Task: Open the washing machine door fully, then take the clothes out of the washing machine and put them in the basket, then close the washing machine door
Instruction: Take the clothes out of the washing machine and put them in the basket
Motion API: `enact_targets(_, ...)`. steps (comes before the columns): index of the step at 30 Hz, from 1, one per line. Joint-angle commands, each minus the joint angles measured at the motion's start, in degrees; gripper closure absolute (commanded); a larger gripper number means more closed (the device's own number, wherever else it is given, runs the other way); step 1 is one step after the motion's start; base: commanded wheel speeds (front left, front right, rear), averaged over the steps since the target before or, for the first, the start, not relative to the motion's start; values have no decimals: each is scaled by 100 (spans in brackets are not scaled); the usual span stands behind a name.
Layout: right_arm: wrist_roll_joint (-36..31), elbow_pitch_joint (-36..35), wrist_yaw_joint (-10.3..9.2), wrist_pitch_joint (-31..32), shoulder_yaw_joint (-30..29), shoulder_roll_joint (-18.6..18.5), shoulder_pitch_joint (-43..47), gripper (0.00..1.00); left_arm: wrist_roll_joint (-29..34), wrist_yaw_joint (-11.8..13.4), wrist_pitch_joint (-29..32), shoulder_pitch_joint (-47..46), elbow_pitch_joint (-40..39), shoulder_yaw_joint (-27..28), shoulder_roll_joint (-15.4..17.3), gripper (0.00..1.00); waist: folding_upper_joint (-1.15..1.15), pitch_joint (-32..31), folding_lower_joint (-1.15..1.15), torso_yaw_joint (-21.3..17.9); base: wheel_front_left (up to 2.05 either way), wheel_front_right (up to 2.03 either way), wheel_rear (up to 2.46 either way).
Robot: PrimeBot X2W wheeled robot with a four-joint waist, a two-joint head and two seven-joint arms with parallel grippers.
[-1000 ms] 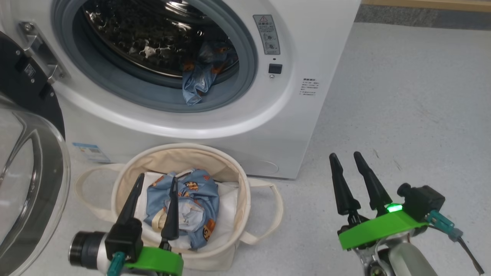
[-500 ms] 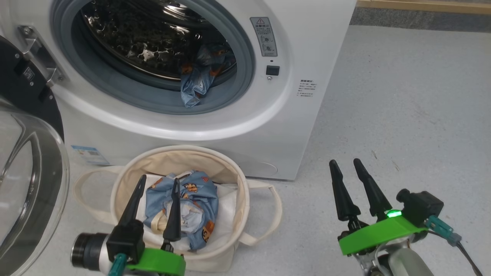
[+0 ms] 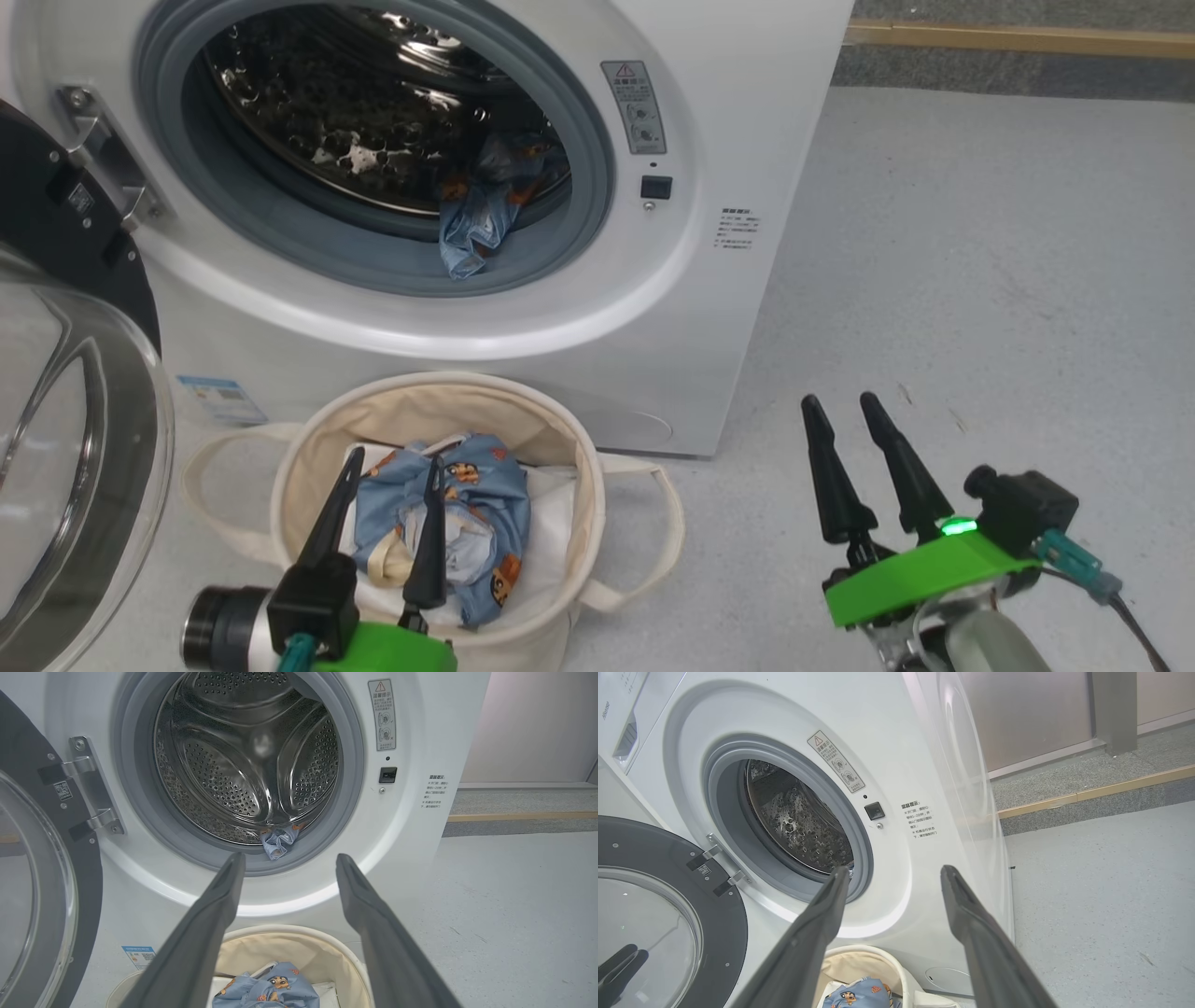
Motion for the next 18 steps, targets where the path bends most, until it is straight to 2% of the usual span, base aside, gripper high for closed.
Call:
enact_targets(1,21,-139,1,-70,142,17,33,0,54,-16,-35,-72,-153,181,-15,0,0,-35,0,-18,0,0,0)
enact_targets(18,1,-30,1,-70,167,17,196,0,48,-1,-35,107,-48,97,-68,0,0,-428,0,-136,0,0,0)
